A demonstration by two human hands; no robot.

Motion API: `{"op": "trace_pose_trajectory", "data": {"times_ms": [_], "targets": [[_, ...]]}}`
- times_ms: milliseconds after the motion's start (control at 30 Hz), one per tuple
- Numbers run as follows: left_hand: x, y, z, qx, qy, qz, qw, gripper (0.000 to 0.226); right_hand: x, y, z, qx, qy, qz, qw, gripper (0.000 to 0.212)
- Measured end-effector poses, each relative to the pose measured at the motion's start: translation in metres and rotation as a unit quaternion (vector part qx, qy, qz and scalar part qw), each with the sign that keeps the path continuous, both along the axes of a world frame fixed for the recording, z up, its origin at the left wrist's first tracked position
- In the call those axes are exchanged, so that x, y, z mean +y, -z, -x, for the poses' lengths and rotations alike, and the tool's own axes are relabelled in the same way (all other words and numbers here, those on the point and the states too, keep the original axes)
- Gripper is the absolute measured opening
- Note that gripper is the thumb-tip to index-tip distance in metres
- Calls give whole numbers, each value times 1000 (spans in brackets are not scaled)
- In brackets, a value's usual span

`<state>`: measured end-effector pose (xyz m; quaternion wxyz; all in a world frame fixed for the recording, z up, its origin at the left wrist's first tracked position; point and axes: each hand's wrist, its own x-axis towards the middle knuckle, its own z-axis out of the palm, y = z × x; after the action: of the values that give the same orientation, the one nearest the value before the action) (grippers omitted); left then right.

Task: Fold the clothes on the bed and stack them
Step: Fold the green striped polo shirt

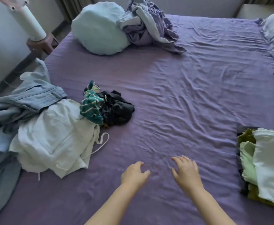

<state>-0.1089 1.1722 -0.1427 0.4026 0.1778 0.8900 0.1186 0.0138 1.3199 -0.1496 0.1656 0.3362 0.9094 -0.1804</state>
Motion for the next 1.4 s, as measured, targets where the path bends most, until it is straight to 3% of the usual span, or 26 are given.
{"op": "trace_pose_trajectory", "data": {"times_ms": [300,600,700,867,933,1000,1100,1267,1400], "targets": [[-74,3,110,18,-77,9,997,50,-51,-1,124,41,-49,40,997,58],[-63,-8,255,152,-148,-135,968,44,-72,-18,267,145,-43,95,984,55],[-50,-3,295,127,-196,-172,957,51,-82,-18,320,194,-8,147,970,56],[-41,16,333,-1,-337,-231,913,65,-98,-7,374,247,134,263,923,64],[-42,20,338,0,-347,-223,911,48,-101,-5,383,234,194,307,902,64],[-44,14,339,2,-356,-250,900,32,-101,-8,387,234,226,321,890,46],[-47,-16,342,15,-361,-350,864,22,-93,-35,387,277,228,353,864,17],[-51,-112,355,44,-357,-488,795,9,-64,-133,382,412,216,393,794,16],[-45,-211,345,61,-295,-547,781,8,-47,-228,367,472,202,382,768,7]]}}
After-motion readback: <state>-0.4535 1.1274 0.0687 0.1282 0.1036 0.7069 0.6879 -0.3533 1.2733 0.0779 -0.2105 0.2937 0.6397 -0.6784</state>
